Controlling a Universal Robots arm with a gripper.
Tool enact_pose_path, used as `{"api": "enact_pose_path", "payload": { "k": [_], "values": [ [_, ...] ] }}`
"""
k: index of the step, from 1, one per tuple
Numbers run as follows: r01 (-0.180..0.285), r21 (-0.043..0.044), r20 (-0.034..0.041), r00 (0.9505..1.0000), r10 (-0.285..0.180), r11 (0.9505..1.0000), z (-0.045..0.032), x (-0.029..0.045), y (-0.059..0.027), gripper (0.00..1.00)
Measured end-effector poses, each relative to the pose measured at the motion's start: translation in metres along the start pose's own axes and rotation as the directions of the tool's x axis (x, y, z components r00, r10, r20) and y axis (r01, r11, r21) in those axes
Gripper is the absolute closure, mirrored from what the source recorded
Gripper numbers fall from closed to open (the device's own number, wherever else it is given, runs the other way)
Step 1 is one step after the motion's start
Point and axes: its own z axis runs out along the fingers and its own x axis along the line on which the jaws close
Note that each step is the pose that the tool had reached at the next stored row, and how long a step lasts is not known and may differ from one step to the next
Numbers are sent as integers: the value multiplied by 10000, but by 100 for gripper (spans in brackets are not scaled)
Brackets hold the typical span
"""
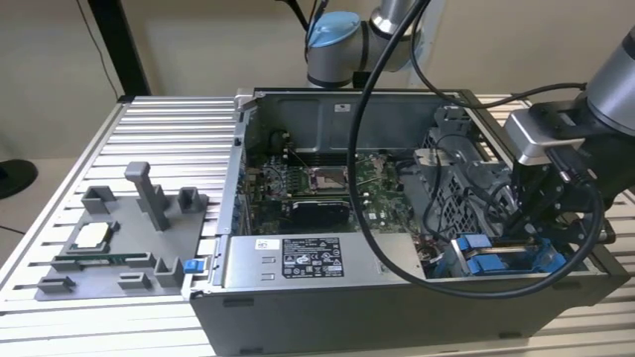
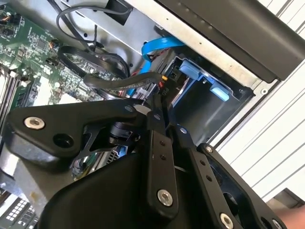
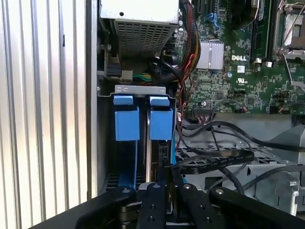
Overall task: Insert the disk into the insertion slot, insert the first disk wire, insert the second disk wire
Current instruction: 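Insert the second disk wire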
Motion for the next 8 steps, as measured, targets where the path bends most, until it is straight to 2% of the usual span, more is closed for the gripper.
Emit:
{"api": "enact_pose_path", "payload": {
  "k": [8],
  "values": [
    [7, 13, -2, 10000, -7, 10000, 32, 3, 1, 100]
  ]
}}
